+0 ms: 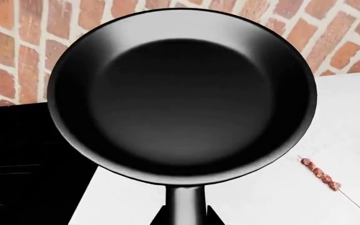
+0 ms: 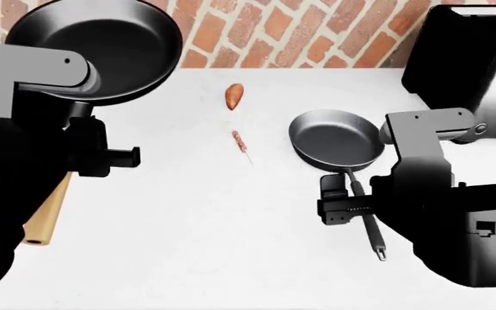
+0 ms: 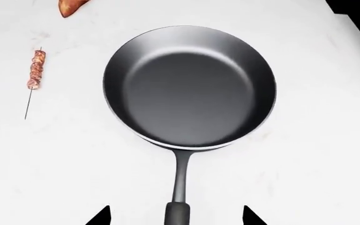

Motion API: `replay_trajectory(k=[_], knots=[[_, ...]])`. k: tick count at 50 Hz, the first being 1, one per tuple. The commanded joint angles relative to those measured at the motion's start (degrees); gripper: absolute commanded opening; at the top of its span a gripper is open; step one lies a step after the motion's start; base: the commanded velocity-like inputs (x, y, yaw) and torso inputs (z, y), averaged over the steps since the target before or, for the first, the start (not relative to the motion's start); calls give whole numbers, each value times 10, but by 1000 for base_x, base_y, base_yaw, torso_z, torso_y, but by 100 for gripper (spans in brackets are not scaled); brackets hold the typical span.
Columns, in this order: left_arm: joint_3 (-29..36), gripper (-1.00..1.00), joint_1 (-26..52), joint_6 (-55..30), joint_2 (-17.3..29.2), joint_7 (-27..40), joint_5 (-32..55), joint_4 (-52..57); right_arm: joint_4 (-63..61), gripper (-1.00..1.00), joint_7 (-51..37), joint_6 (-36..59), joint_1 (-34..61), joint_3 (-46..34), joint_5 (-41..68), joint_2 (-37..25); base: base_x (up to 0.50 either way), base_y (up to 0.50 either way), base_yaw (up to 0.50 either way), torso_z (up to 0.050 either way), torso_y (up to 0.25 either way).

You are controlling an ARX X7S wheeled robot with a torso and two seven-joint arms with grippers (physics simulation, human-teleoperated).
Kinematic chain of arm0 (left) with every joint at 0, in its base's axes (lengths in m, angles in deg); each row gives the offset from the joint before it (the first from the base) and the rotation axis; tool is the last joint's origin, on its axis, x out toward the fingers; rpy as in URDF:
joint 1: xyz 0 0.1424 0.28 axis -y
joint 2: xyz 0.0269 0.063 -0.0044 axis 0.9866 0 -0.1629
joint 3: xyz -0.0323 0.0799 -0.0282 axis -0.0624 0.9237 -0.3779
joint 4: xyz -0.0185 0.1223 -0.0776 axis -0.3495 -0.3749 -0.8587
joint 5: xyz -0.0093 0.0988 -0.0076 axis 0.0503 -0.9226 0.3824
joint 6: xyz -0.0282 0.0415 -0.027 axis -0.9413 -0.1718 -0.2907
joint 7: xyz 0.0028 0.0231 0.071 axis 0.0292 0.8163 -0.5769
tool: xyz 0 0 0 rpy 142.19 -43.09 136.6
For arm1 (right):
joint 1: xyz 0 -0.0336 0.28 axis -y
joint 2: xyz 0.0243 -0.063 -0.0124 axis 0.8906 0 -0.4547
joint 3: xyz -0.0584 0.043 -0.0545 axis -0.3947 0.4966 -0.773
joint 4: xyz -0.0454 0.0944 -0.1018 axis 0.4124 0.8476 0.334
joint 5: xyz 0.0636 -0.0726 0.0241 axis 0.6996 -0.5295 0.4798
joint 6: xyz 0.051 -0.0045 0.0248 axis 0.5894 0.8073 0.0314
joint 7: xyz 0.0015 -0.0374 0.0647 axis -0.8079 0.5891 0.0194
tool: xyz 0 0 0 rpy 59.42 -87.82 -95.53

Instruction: Place both pans onto different burners. Then place the sweet potato and the kebabs on different pans.

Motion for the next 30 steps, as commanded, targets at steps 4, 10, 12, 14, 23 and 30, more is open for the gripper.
replay_trajectory(k=[4, 10, 12, 14, 23, 30], knots=[[-26, -100, 40, 6, 11, 4, -31, -7, 22, 100, 5, 14, -7, -21, -8, 15, 0, 0, 0, 0, 5], [-24, -100, 40, 7, 12, 0, -34, -8, 30, 100, 3, 21, -5, -30, -9, 19, 0, 0, 0, 2, 6], [-23, -100, 41, 9, 12, 1, -34, -7, 30, 100, 5, 19, -7, -30, -11, 19, 0, 0, 0, 0, 5], [-23, -100, 40, 10, 12, 1, -34, -7, 30, 100, 8, 18, -12, -32, -16, 19, 0, 0, 0, 5, 5], [-18, -100, 40, 11, 12, -1, -38, -6, 35, 100, 34, 5, -42, -35, -48, 19, 0, 0, 0, 1, 5], [-14, -100, 40, 13, 13, -1, -38, -5, 38, 100, 45, -3, -56, -37, -61, 18, 0, 0, 0, 1, 3]])
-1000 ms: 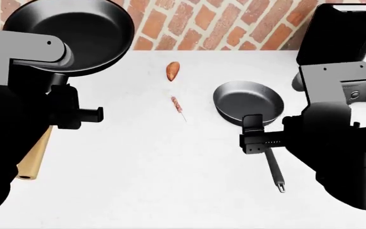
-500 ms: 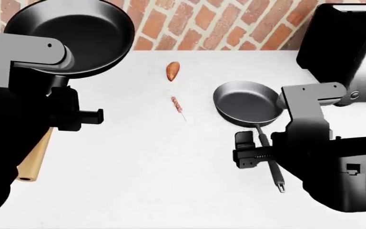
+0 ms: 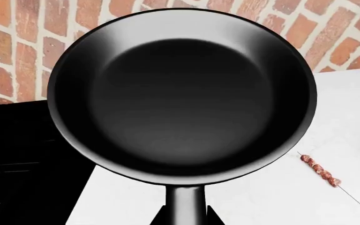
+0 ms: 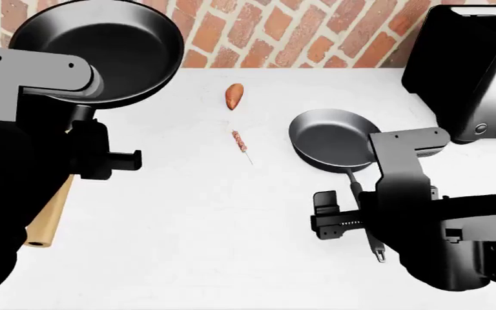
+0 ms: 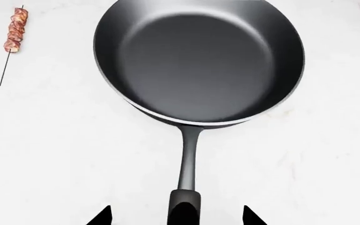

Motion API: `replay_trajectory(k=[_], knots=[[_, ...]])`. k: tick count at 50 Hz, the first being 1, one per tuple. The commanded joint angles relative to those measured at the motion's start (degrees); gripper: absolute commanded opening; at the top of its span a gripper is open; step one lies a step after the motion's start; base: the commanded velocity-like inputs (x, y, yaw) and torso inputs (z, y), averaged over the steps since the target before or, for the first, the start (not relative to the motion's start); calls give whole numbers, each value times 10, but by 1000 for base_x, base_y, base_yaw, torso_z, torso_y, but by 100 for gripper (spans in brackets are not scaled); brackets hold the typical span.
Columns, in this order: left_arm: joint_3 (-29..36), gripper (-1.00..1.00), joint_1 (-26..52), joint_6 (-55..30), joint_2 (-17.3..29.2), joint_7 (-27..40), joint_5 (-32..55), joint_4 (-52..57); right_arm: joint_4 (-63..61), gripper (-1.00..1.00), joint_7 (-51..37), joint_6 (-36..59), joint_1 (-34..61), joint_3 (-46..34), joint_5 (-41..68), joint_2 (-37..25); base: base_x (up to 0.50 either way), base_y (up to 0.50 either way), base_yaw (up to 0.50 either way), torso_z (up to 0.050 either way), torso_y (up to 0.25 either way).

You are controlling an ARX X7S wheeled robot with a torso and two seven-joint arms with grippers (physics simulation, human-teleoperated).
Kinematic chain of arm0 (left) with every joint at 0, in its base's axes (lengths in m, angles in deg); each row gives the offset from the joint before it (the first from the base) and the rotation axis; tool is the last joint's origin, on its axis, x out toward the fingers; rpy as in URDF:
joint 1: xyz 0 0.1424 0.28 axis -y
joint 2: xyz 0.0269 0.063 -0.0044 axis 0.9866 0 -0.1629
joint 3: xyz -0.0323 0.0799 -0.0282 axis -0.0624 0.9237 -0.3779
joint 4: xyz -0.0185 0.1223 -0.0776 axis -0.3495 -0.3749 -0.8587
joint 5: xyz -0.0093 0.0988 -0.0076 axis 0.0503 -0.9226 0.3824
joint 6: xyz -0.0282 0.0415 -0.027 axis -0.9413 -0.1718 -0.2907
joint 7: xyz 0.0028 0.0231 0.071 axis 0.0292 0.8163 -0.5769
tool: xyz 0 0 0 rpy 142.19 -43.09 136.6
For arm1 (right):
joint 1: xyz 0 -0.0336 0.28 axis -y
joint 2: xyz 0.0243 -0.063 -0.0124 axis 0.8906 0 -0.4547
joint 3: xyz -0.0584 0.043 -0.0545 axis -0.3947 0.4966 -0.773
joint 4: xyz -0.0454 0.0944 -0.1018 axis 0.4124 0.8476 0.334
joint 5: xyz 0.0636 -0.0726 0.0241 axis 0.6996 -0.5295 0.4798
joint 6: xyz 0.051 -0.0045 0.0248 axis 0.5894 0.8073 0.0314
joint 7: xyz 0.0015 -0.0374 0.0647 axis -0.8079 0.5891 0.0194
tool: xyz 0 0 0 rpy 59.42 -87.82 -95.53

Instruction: Place both pans onto different burners. Then place the sweet potato and the kebabs on different pans.

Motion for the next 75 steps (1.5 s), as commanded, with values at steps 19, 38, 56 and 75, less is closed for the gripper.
replay_trajectory(k=[19, 38, 56, 75], knots=[[-23, -100, 41, 8, 10, 1, -36, -6, 11, -100, 27, -6, -35, -15, -43, 0, 2, 0, 0, 1, 3], [-19, -100, 40, 14, 16, -4, -38, -3, -24, -100, -10, 20, 36, 0, -87, -24, 1, 0, 0, 1, 3], [-18, -100, 55, 19, 21, 0, -27, -3, -79, -100, -61, 142, 280, 31, -58, -21, 0, 0, 0, 2, 7], [-30, -100, 99, 23, 44, 8, 8, -11, -112, -100, -80, 146, 347, 47, 55, -42, 0, 0, 0, 2, 7]])
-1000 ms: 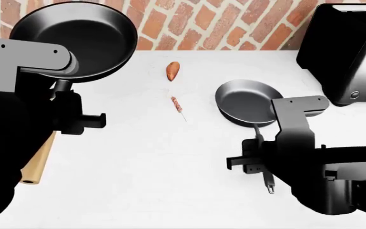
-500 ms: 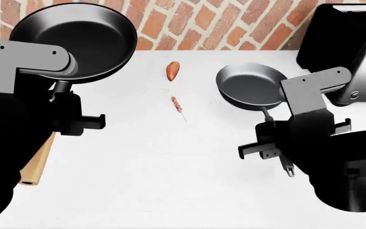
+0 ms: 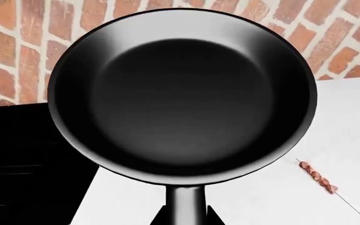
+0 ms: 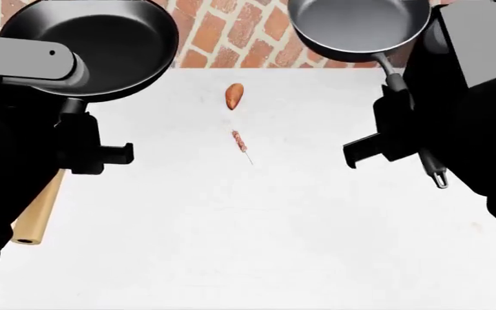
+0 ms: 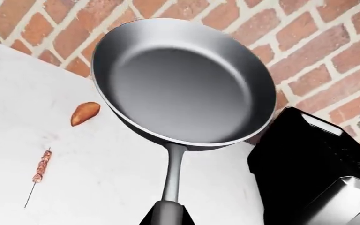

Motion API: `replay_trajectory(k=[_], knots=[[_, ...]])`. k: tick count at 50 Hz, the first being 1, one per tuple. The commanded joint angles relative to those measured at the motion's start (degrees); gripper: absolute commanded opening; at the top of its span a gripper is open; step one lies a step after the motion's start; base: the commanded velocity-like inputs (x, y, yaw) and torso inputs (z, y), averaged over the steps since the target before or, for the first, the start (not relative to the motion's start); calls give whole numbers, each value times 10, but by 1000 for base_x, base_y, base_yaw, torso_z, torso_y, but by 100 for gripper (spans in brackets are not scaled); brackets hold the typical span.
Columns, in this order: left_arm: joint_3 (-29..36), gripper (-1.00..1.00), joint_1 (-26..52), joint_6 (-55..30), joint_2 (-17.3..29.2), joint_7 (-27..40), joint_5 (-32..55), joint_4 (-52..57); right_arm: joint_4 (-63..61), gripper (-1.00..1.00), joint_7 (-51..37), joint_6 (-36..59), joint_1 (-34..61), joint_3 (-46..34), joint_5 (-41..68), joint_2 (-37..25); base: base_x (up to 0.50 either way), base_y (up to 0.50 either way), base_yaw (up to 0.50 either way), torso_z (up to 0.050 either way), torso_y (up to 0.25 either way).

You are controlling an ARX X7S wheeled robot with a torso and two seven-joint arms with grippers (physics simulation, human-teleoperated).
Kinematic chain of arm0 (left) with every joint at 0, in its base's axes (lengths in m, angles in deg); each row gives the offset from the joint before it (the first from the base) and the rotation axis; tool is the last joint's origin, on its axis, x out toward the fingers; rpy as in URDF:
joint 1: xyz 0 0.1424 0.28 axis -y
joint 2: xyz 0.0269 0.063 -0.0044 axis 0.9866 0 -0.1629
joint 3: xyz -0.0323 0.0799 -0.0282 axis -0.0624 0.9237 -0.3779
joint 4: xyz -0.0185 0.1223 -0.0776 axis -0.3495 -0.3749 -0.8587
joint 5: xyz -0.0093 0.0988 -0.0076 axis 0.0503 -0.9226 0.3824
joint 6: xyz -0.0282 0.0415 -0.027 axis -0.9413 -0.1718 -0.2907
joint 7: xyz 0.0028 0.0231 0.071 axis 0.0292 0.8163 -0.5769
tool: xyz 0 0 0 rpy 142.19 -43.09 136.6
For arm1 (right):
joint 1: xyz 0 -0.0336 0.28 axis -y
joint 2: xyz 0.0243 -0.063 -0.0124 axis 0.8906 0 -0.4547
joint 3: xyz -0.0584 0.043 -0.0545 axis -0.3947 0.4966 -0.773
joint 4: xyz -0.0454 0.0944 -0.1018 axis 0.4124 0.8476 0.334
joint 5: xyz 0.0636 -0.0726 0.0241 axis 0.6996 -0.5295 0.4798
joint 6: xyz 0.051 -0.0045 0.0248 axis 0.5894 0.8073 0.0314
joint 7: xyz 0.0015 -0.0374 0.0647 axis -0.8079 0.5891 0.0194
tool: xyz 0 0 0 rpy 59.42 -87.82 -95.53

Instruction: Place both pans onto different burners. Then place the sweet potato and the kebabs on different pans.

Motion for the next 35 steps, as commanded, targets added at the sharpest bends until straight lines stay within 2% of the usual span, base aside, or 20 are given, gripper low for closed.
replay_trajectory(k=[1, 6, 35], knots=[[-44, -100, 74, 2, 22, 16, -10, -15, -16, -100, -32, 11, 53, 28, 17, -11, 0, 0, 0, 0, 0], [-46, -100, 72, 5, 27, 13, -11, -15, -22, -100, -31, 5, 51, 35, 11, -21, 0, 48, -1, 2, 7], [-36, -100, 80, 10, 36, 10, -8, -14, -30, -100, -14, -4, 30, 34, -12, -33, 0, 499, 0, 2, 7]])
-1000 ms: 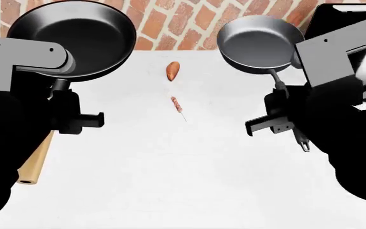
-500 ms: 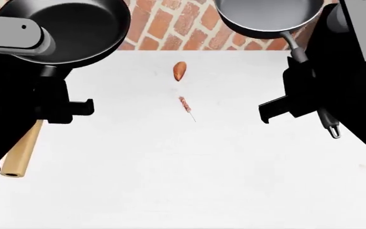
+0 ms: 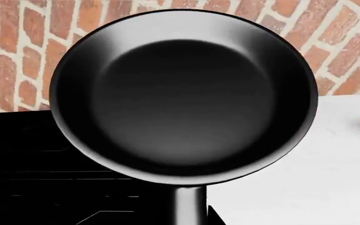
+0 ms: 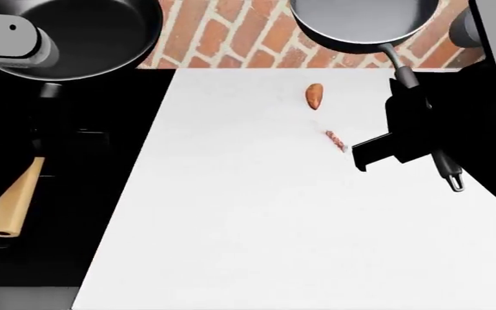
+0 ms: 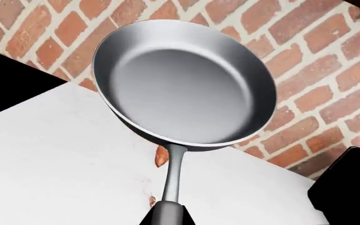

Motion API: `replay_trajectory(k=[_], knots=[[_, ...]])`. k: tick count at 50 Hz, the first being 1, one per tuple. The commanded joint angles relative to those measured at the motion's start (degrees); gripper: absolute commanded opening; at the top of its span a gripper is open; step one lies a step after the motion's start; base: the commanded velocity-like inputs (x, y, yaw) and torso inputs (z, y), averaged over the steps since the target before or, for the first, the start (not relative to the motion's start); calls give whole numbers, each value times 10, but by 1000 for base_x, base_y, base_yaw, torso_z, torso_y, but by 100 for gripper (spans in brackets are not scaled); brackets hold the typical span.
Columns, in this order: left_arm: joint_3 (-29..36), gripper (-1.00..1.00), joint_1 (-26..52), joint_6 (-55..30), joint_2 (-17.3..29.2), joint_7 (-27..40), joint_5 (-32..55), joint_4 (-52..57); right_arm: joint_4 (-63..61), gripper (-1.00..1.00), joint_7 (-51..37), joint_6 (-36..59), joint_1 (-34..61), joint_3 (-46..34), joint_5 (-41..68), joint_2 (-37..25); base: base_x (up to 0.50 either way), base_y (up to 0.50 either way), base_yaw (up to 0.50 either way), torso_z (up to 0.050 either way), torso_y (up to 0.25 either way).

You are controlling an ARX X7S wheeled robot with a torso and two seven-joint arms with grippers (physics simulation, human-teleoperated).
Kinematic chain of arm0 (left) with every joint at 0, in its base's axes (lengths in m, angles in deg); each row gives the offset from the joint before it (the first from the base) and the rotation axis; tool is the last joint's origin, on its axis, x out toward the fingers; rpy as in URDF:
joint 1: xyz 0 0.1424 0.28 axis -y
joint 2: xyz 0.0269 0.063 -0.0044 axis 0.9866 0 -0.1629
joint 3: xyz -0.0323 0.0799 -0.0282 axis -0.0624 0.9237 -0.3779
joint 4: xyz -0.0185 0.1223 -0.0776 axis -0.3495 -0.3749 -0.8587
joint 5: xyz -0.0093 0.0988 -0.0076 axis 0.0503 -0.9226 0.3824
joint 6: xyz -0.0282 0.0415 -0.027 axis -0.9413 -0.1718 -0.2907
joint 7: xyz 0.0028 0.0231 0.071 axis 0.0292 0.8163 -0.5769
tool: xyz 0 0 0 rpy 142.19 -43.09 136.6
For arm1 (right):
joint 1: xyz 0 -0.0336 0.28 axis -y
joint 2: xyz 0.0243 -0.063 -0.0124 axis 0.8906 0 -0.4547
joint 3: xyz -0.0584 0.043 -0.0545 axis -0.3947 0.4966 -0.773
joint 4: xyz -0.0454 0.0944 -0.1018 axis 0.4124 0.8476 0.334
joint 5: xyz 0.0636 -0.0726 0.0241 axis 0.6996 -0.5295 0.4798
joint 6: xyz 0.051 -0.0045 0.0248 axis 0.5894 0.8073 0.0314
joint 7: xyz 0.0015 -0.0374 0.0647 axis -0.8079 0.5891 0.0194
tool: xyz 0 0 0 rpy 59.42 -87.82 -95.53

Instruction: Place both pans onto different burners. Then place the sweet potato and the kebabs on different pans.

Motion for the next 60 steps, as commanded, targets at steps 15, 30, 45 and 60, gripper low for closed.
replay_trajectory(k=[15, 30, 45, 60], knots=[[-28, -100, 44, 13, 14, 8, -31, -7, -2, -100, -20, -3, 6, 17, -40, -8, 0, 500, 0, 2, 7], [-23, -100, 48, 15, 15, 7, -31, -7, -1, -100, -14, -5, 7, 15, -42, -9, 0, 500, 0, 2, 7], [-20, -100, 49, 20, 16, 4, -33, -7, -1, -100, -2, -7, 5, 14, -48, -3, 0, 500, 0, 2, 7], [-17, -100, 50, 23, 18, 3, -34, -6, -7, -100, 5, -17, -8, 16, -50, -11, 0, 500, 0, 2, 7]])
